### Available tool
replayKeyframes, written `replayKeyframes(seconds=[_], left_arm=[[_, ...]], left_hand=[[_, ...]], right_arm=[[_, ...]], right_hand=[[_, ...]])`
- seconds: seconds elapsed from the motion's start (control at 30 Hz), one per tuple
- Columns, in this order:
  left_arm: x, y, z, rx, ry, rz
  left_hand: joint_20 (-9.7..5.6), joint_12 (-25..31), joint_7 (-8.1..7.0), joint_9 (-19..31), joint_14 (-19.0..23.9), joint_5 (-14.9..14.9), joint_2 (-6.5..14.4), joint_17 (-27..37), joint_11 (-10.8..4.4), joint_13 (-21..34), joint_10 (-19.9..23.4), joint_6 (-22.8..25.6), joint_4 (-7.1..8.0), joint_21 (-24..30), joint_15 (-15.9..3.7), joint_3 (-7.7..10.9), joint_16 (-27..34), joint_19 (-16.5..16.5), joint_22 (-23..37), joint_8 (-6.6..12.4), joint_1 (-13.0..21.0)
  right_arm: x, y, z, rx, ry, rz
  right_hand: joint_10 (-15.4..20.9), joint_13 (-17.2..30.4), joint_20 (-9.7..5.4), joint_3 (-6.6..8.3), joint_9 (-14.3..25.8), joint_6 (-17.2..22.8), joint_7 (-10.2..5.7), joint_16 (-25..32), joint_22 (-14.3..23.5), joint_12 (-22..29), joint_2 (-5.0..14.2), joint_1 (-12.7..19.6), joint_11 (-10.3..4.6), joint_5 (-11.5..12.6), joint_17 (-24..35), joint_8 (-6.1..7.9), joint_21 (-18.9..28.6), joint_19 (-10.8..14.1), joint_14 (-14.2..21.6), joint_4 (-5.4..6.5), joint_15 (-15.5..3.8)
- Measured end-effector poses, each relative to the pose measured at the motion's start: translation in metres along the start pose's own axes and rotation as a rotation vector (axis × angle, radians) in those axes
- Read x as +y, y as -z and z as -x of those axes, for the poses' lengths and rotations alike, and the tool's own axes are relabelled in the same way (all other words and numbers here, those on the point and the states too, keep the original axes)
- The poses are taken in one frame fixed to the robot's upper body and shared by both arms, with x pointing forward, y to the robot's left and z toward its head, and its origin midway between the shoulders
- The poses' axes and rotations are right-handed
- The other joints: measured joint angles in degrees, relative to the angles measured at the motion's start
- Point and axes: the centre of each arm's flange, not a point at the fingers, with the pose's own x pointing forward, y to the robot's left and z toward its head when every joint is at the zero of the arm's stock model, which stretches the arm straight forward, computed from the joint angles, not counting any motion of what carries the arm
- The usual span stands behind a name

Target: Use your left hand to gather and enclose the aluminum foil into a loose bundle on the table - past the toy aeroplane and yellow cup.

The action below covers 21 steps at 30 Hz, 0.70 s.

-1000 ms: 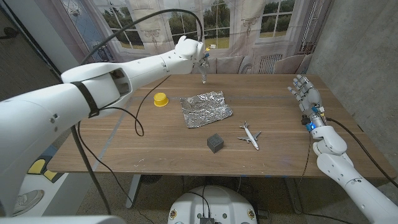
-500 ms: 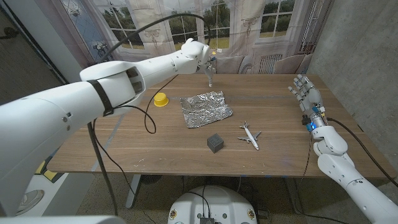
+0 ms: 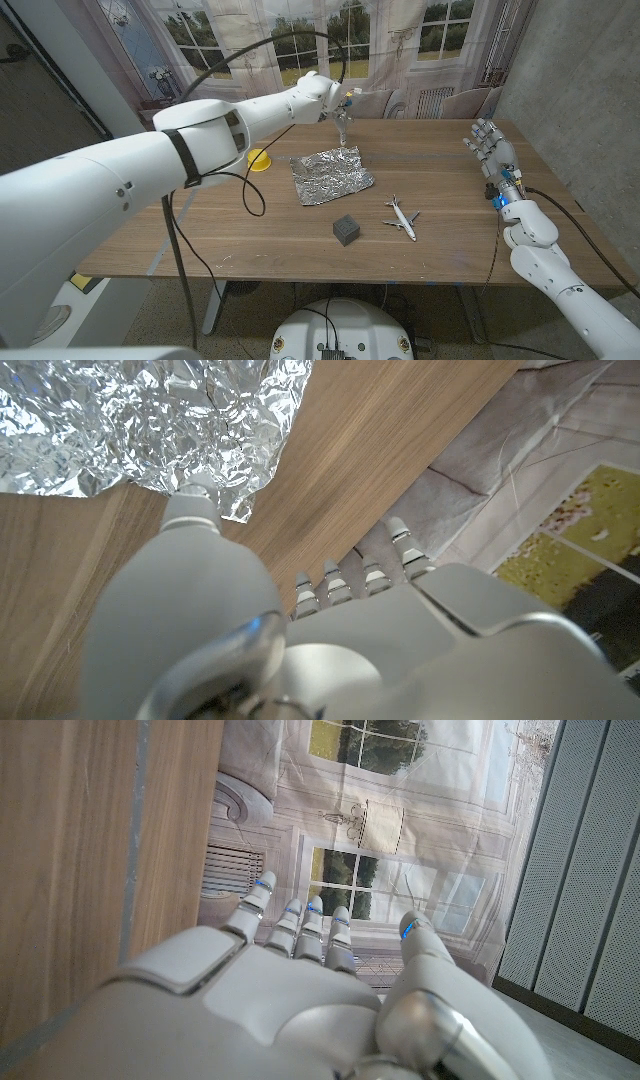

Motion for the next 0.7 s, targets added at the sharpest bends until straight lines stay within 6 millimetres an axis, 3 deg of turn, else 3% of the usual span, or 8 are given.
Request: replayKeyframes(seconds=[0.27,0.47,0.7], left_arm=[[-0.011,-0.007,-0.01,0.023,0.013,-0.041],[-0.01,-0.019,-0.014,-0.002,-0.079,-0.062],[-0.013,-0.024,-0.017,0.0,-0.135,-0.073]], left_hand=[[0.0,0.0,0.26,0.0,-0.38,2.53,-0.17,0.0,0.16,-0.26,-1.06,-2.15,0.05,-0.98,-0.06,-1.31,0.0,0.0,0.0,-0.86,0.42],[0.0,0.0,0.3,0.0,-0.87,3.04,-0.41,0.0,0.3,-0.49,-1.37,-2.18,0.17,-1.46,-0.17,-1.91,0.0,0.0,0.27,-0.88,0.18],[0.01,0.37,0.19,-0.01,-0.87,3.8,-0.41,0.0,0.31,-0.59,-0.49,1.56,0.5,-1.95,-0.17,-2.87,0.0,0.01,0.28,0.63,0.18]], right_arm=[[0.0,0.001,-0.001,0.005,0.0,0.002],[0.0,0.002,-0.004,0.01,0.001,0.003],[0.0,0.004,-0.005,0.015,0.002,0.002]], right_hand=[[0.0,0.0,0.0,0.0,0.0,0.0,0.0,0.0,0.0,0.0,0.16,-0.15,0.0,0.0,0.0,0.0,0.0,0.0,0.0,0.0,0.0],[-0.01,0.0,0.0,0.0,0.0,0.0,0.0,0.0,0.0,0.0,0.54,-0.53,0.0,0.0,0.0,0.0,0.0,0.0,0.0,0.0,0.0],[-0.01,-0.01,0.0,0.0,0.0,-0.01,0.0,0.01,0.0,0.0,0.54,-0.52,-0.01,0.0,0.0,0.0,0.0,0.0,0.0,0.0,0.0]])
